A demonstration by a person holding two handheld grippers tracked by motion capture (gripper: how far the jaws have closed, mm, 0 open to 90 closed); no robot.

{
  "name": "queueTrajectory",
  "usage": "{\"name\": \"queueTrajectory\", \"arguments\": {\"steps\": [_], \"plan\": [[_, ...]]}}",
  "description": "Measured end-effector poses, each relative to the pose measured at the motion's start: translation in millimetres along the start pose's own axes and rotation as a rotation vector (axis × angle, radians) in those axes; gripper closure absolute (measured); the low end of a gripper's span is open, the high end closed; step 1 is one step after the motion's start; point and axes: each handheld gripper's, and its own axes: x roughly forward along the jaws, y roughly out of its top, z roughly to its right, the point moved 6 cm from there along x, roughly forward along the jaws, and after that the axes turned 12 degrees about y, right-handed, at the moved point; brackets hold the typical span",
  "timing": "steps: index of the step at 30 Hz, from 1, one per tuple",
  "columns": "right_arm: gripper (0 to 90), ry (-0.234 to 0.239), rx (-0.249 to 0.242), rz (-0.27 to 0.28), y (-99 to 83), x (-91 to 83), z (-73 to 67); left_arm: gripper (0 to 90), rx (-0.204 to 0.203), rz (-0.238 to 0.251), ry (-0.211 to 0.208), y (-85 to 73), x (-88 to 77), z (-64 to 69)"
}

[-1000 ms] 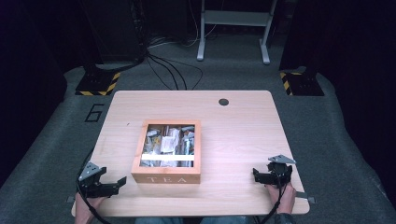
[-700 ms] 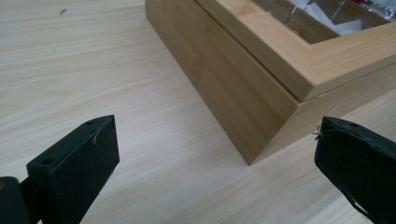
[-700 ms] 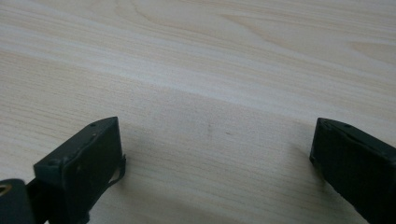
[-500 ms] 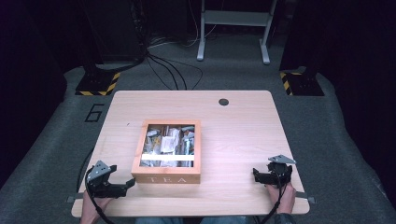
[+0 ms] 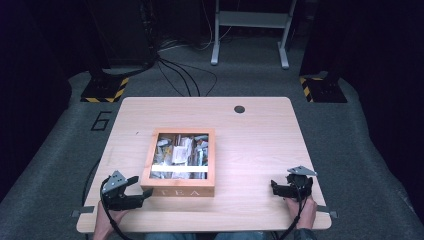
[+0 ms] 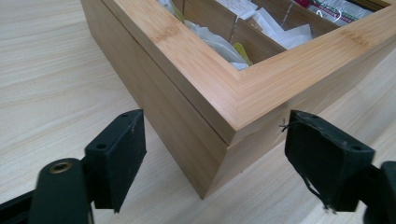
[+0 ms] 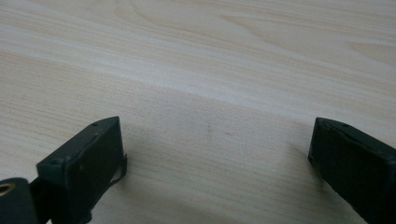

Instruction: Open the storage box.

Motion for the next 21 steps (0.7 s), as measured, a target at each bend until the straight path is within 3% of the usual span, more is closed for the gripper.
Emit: {"name": "queueTrajectory", "arguments": {"steps": [7,10,21], "plan": [[3.7,0.0,0.003,0.006,0.4,0.3,-0.3,30.2,-0.003,0.023,-0.024,0.7,1.3,4.4],[3.7,0.0,0.004,0.007,0.4,0.3,-0.4,32.9,-0.008,0.011,-0.039,0.8,0.8,7.5],[4.5,-0.003,0.009,0.011,0.5,0.1,-0.5,35.3,0.014,0.024,-0.007,0.9,-1.3,8.0]]}}
